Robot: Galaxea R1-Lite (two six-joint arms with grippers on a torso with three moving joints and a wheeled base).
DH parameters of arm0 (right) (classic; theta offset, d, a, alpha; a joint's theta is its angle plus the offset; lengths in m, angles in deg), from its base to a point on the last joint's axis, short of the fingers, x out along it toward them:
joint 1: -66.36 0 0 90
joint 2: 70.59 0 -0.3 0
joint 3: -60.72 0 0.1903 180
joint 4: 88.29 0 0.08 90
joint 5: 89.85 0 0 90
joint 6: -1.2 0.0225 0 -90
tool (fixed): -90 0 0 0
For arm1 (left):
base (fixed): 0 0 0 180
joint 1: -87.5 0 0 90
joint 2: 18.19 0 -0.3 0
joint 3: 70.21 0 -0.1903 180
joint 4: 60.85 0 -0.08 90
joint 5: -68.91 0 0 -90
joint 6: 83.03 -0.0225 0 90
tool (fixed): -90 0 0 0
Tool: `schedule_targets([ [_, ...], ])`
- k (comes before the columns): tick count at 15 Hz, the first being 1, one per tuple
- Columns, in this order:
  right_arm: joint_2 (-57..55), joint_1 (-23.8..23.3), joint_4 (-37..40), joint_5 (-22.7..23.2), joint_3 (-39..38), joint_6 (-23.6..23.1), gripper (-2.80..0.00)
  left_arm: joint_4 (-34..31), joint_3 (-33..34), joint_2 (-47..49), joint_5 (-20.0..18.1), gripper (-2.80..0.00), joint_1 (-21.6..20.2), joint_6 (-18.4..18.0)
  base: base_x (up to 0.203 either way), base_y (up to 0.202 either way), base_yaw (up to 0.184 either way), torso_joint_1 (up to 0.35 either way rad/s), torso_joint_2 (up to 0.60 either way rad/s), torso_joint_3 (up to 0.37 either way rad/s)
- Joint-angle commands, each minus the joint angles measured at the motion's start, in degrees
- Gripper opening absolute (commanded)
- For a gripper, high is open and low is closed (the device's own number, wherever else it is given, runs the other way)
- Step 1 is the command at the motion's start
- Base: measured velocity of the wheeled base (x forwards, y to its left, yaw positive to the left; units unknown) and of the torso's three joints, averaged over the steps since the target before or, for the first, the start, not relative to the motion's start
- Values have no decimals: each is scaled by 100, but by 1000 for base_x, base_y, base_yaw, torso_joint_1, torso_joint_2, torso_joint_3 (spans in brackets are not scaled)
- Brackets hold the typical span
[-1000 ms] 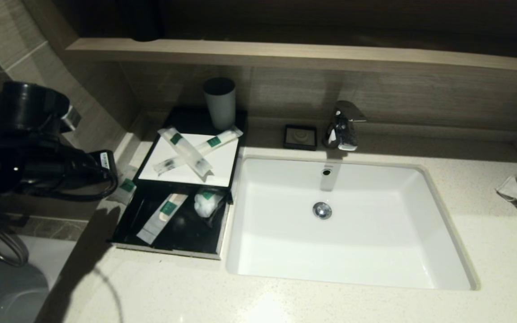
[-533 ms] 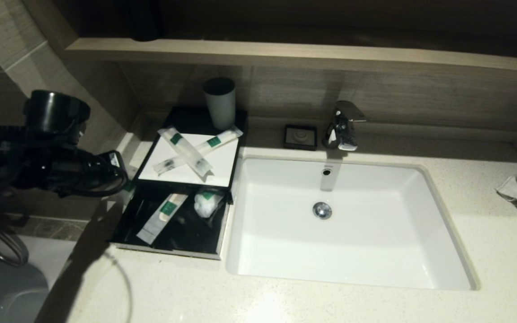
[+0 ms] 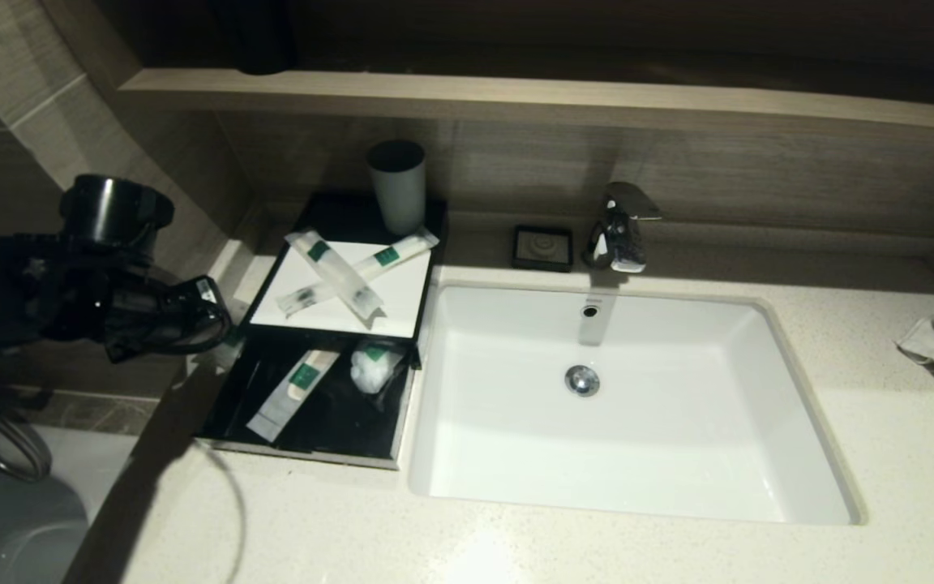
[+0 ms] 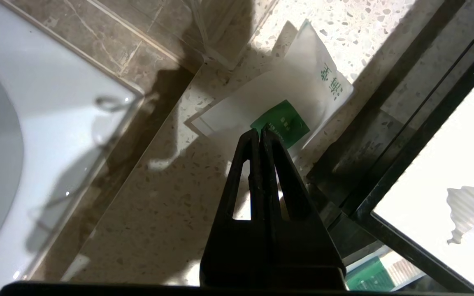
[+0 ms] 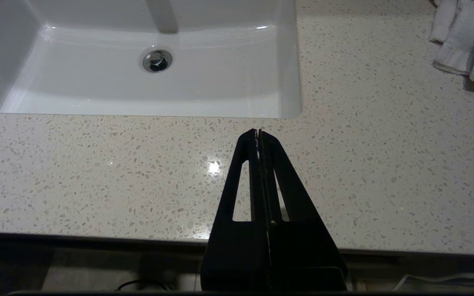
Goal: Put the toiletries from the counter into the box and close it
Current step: Pick up the bathroom toiletry
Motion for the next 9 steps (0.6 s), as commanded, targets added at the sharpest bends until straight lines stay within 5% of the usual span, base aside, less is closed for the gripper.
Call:
schedule_targets([
  [1,0,0,1,-2,0,3,-280,0,-9,52,5,-280,-1,144,0,0,0,0,0,0],
  [8,0,0,1,-2,0,3,-280,-8,-224,215,-66,-280,-1,418,0,0,0,0,0,0],
  [9,0,0,1,-2,0,3,-280,-9,-268,242,-66,0,-1,498,0,0,0,0,0,0],
])
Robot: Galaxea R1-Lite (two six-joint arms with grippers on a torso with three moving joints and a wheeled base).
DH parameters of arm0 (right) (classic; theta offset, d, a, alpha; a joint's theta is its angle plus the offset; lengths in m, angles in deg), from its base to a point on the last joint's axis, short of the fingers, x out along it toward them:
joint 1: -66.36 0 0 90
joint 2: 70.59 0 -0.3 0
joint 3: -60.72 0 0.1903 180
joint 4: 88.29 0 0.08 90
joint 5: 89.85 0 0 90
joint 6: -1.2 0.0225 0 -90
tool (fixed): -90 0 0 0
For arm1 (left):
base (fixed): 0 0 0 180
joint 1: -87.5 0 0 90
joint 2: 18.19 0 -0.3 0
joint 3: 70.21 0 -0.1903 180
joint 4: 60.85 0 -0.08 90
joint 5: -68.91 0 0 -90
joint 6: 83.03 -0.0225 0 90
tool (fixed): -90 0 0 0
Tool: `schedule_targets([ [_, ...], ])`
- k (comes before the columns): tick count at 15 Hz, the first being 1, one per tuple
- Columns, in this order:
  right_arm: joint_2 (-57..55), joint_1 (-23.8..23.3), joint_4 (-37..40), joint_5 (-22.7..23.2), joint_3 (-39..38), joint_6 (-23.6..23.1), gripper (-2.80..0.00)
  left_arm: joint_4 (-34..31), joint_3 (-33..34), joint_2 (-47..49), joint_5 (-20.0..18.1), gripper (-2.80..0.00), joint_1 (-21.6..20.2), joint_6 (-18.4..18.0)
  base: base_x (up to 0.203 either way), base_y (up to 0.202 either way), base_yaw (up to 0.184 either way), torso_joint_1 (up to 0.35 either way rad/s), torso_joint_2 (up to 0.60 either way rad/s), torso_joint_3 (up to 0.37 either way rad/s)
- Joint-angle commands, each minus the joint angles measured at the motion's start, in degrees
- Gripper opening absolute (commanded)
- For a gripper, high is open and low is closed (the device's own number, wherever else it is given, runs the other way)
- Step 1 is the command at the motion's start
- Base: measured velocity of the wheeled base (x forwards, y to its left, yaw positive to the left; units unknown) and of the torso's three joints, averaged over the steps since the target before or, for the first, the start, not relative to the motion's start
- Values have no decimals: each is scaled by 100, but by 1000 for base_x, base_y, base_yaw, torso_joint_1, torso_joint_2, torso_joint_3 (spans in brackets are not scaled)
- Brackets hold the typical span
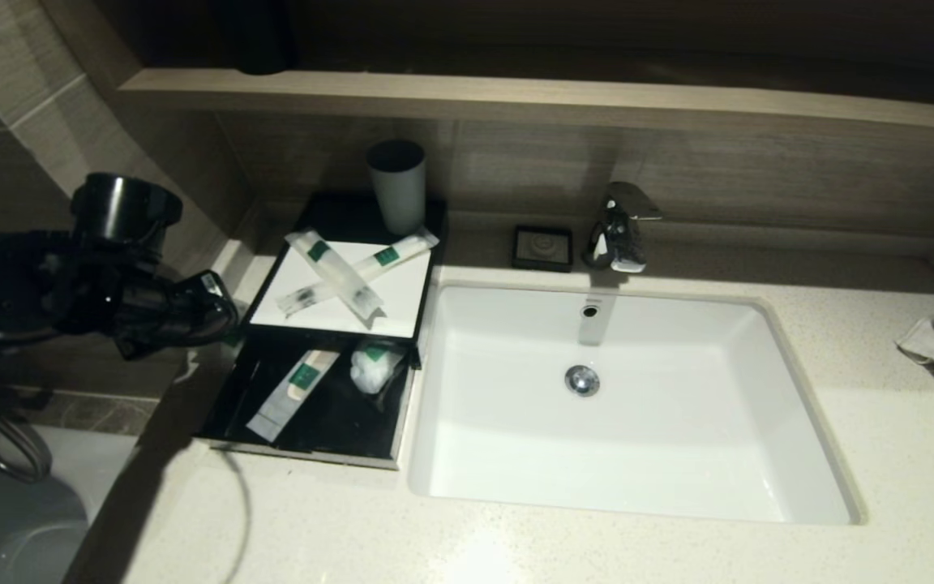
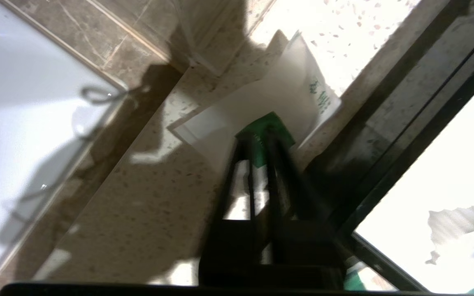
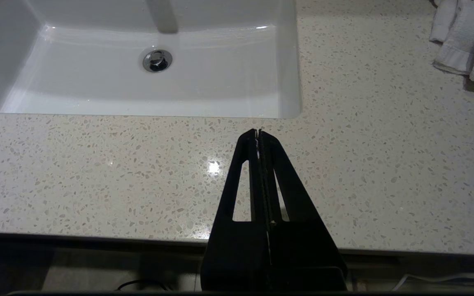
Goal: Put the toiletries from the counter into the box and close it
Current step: Pick up the bathroom toiletry
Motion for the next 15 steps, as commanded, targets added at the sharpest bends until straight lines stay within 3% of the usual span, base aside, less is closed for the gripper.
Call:
schedule_targets([
  [1,0,0,1,2,0,2,-280,-1,-99,71,9,0,-1,135,0,0,0,0,0,0],
  [5,0,0,1,2,0,2,-280,-52,-133,71,17,0,-1,328,0,0,0,0,0,0],
  [15,0,0,1,2,0,2,-280,-53,-146,256,70,0,-63,423,0,0,0,0,0,0],
])
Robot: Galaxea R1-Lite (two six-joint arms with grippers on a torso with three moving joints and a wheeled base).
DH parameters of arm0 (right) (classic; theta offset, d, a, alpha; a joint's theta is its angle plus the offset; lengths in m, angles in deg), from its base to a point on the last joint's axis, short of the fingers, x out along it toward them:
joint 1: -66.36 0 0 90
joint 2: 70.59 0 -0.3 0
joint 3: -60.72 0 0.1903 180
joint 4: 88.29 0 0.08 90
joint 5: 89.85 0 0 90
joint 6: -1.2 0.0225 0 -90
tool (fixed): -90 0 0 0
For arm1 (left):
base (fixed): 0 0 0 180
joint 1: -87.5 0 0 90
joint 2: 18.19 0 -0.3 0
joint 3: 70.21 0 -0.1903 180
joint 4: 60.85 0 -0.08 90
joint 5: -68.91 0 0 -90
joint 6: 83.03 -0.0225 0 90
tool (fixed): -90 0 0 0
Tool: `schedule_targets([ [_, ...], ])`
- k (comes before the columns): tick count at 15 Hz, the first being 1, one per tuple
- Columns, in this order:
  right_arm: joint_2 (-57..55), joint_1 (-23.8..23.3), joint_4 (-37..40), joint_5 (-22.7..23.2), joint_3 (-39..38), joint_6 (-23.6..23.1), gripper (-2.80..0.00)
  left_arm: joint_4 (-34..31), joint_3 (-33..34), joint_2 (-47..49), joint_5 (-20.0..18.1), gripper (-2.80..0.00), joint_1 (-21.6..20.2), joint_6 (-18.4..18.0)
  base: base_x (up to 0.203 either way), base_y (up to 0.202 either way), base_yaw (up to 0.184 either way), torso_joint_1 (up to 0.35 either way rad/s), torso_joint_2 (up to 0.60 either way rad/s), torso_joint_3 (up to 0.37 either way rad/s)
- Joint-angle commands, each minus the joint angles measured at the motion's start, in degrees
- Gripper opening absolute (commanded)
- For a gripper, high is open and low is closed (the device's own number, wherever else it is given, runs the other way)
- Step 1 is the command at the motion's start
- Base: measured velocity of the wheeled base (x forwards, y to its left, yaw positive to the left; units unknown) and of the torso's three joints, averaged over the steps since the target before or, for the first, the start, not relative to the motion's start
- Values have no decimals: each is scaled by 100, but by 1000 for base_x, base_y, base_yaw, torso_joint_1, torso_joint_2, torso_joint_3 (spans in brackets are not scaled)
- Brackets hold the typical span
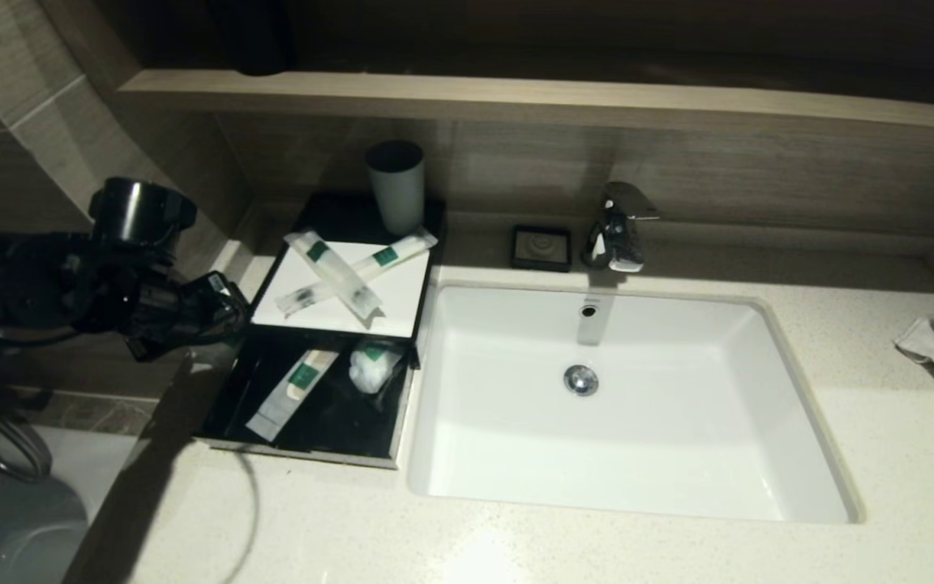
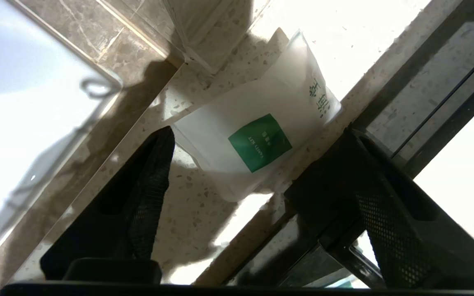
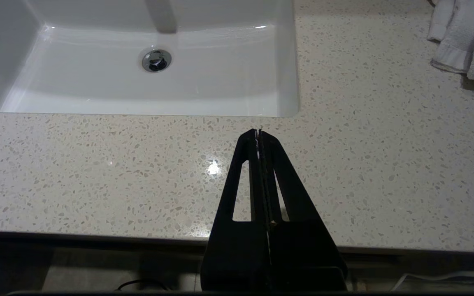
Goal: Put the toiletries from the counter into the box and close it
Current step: Pick up the bathroom toiletry
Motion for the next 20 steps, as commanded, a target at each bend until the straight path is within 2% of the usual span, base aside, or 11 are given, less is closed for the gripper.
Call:
schedule_targets([
  [1,0,0,-8,0,0,3,-280,-8,-9,17,1,0,-19,132,0,0,0,0,0,0],
  [6,0,0,0,0,0,3,-280,-60,-9,-215,1,0,-64,526,0,0,0,0,0,0],
  [12,0,0,0,0,0,3,-280,-246,26,-607,1,0,-230,833,0,0,0,0,0,0],
  [14,0,0,0,0,0,3,-280,-246,42,-594,-17,0,-227,869,0,0,0,0,0,0],
  [20,0,0,0,0,0,3,-280,-675,-189,-526,-141,0,-75,1398,0,0,0,0,0,0],
])
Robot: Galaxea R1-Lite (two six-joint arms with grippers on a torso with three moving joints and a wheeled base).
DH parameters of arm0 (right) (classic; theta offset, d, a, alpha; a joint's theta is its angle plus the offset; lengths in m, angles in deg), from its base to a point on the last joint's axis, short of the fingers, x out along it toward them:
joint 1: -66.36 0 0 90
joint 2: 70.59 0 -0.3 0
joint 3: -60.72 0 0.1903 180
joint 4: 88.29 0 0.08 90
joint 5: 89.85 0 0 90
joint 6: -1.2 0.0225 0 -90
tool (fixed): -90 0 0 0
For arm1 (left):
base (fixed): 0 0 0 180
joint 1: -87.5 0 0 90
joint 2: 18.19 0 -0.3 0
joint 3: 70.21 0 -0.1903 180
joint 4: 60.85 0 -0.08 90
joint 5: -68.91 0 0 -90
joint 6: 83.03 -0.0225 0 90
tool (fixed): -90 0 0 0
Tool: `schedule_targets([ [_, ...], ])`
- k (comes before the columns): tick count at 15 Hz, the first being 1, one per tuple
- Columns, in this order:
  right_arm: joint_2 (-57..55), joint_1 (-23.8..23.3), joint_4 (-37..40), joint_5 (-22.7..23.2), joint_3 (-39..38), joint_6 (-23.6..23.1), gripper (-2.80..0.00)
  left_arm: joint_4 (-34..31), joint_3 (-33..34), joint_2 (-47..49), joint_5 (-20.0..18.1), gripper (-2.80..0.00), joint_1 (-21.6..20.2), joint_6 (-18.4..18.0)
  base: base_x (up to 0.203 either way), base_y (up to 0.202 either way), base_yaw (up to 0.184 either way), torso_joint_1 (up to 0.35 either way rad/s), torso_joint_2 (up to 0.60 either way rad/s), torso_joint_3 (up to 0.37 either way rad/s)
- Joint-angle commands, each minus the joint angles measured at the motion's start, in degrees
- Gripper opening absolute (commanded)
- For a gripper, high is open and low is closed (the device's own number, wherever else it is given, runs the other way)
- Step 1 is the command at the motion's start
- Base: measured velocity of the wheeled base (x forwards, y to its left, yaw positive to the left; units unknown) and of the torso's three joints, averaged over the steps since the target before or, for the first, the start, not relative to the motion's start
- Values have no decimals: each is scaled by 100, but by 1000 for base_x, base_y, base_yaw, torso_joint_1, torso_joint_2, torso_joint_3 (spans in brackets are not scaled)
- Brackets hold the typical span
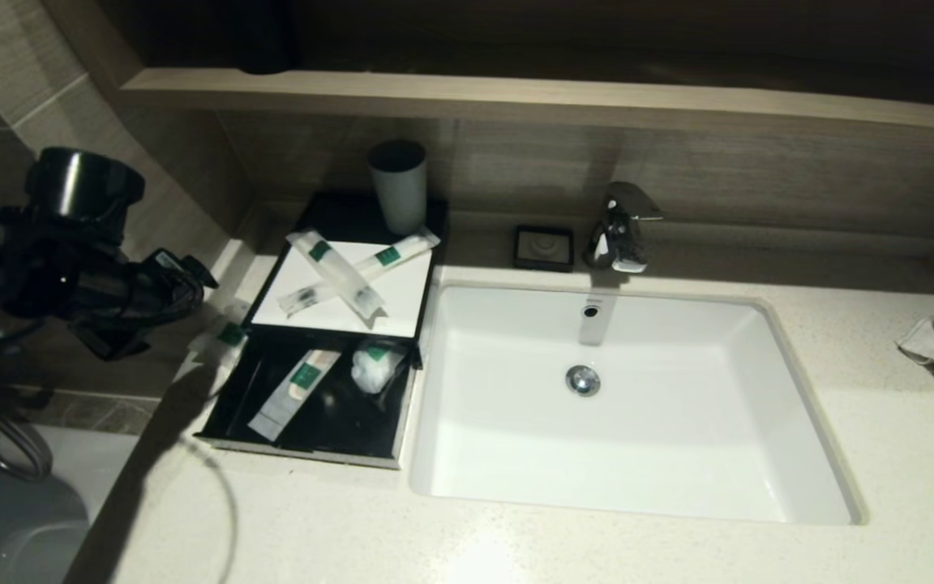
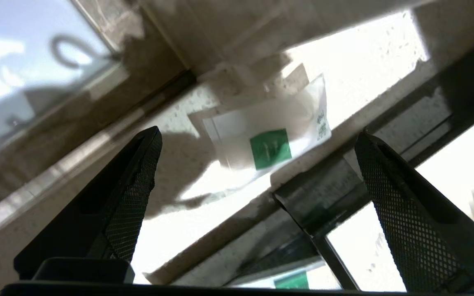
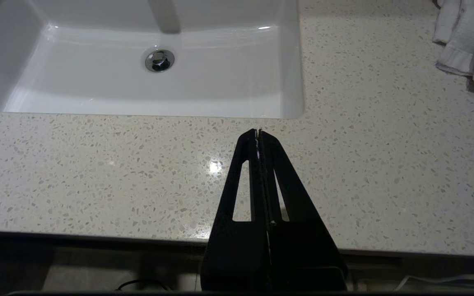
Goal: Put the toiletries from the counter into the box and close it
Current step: Pick up the bathroom toiletry
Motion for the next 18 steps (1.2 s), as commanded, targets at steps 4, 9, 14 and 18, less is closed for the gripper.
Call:
schedule_targets([
  [4,0,1,2,-2,0,0,-280,-513,-29,-82,-102,0,376,327,0,0,0,0,0,0],
  [9,0,1,2,-2,0,0,-280,-932,-37,-196,-98,0,498,556,0,0,0,0,0,0],
  [14,0,1,2,-2,0,0,-280,-1112,-224,-276,-100,0,383,669,0,0,0,0,0,0],
  [18,0,1,2,-2,0,0,-280,-1183,-413,38,-100,0,375,938,0,0,0,0,0,0],
])
